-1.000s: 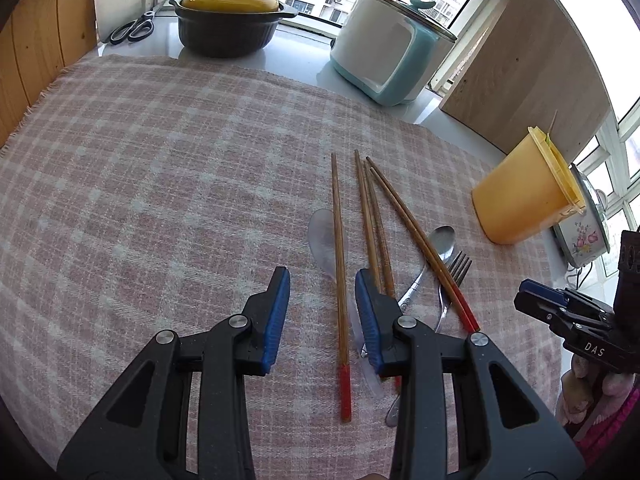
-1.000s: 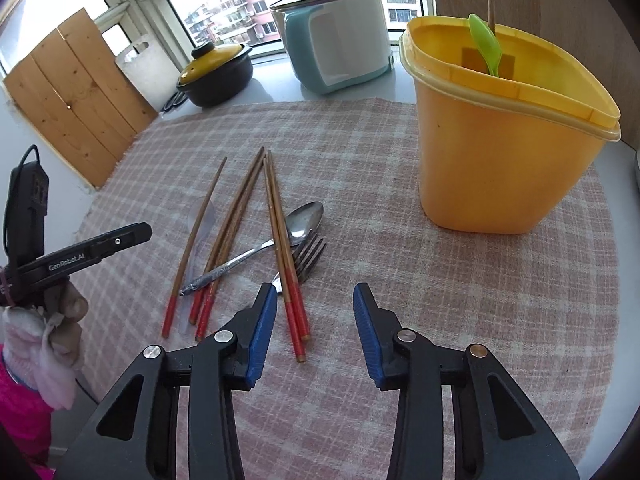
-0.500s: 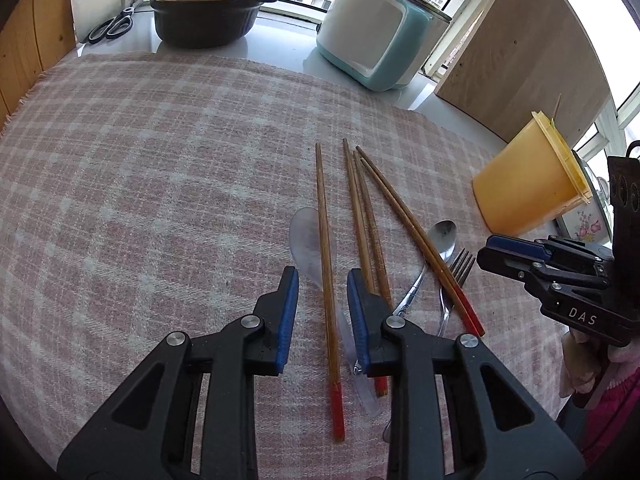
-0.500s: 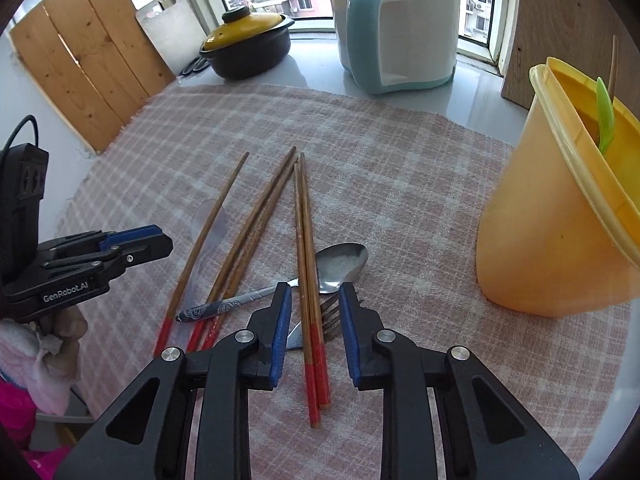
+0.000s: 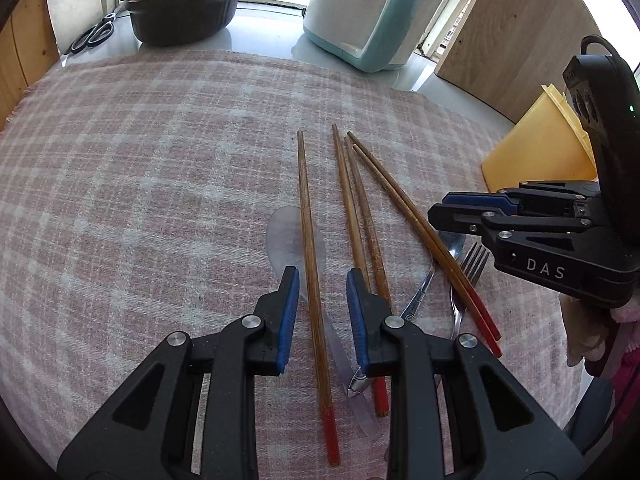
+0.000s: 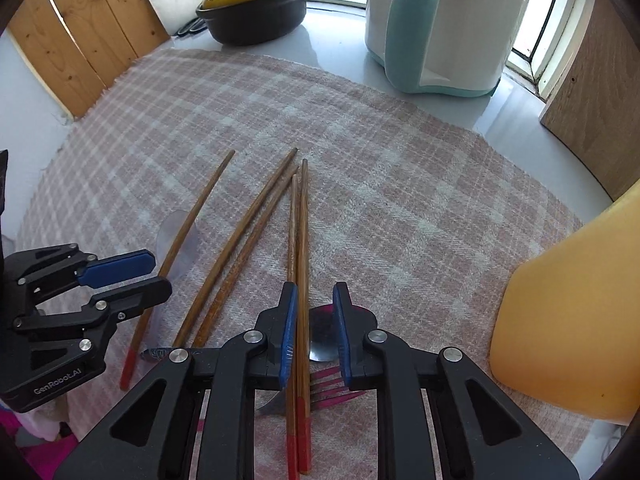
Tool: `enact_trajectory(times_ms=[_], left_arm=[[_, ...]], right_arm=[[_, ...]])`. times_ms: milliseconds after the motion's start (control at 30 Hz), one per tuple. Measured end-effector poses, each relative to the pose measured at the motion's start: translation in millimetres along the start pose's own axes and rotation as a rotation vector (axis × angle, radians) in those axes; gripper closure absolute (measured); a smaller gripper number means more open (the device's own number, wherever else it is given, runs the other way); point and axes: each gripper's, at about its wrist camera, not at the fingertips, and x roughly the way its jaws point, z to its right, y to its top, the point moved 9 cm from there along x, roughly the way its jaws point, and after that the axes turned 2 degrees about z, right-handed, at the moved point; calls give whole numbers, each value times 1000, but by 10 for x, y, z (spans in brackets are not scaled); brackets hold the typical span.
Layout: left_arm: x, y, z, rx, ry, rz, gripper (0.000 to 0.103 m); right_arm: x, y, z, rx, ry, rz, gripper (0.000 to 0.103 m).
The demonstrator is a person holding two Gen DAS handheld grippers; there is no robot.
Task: Organize utensils
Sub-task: 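Grasp a chopstick with the left tool while the right tool grasps another chopstick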
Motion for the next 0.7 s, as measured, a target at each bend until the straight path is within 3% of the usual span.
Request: enact_trajectory(times_ms=[700], left_arm=[[96,40,-131,-6,33,-16,94]], right_arm=[[234,88,-123,-110,-29,-105,89]])
